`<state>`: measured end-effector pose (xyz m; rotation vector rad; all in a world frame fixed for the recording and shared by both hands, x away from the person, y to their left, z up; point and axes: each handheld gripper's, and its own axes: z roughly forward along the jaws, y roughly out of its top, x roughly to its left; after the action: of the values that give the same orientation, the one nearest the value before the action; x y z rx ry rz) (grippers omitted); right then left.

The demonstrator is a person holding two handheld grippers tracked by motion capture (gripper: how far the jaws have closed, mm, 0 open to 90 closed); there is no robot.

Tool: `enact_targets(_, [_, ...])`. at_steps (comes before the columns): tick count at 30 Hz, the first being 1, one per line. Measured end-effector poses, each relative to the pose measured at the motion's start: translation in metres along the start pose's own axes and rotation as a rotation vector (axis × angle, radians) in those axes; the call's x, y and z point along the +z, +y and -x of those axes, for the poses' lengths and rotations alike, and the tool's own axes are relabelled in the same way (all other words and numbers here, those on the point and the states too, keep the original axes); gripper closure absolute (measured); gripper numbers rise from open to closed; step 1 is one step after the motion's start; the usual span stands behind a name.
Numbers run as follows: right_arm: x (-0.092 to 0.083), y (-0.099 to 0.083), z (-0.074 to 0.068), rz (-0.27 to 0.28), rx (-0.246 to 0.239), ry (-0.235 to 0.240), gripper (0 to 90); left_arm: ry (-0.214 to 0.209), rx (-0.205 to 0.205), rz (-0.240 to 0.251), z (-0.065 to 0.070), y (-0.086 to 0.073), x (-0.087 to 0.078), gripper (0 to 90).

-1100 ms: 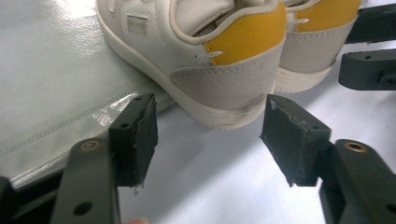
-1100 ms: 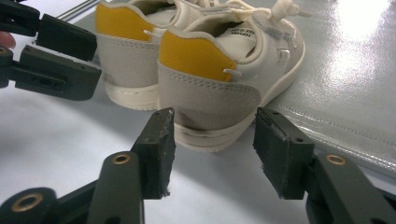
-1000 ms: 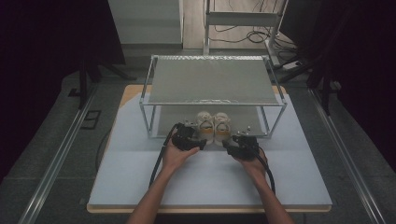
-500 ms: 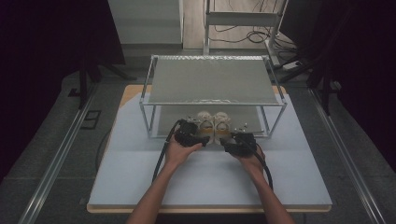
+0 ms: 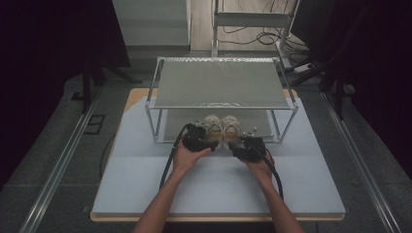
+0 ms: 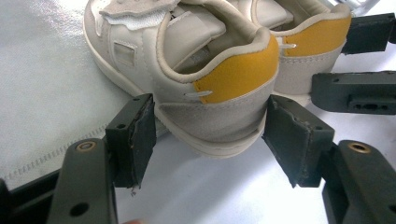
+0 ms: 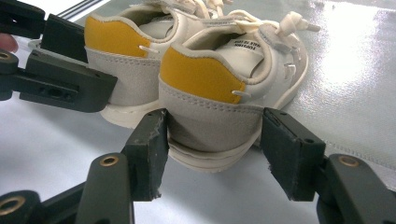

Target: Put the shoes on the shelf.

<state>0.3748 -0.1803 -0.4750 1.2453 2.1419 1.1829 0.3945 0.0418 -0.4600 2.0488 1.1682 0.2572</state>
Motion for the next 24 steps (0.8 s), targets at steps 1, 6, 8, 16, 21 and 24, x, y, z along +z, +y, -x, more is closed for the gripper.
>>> enact_targets(1, [0.0,0.0,0.0,0.002,0.003,0.001,42.1,-0.002,-0.001,0.0,0.0,0.0,0.0,33.8])
enact_targets(6, [0.0,0.0,0.001,0.002,0.005,0.004,42.4,0.011,0.003,-0.002,0.0,0.002,0.002,33.7])
enact_targets(8, [0.0,0.0,0.001,0.002,0.004,0.005,42.5,0.022,0.044,-0.008,-0.003,0.006,0.002,34.3])
enact_targets(16, [0.001,0.0,0.002,0.003,0.007,0.009,42.6,0.007,0.048,-0.003,-0.013,0.012,0.01,34.4])
enact_targets(21, [0.005,0.002,0.006,0.014,0.01,-0.002,43.5,0.002,0.043,-0.004,-0.013,0.012,0.011,35.1])
enact_targets(24, [0.009,0.004,0.007,0.015,0.013,-0.009,43.5,0.001,0.047,-0.007,-0.013,0.012,0.011,35.1])
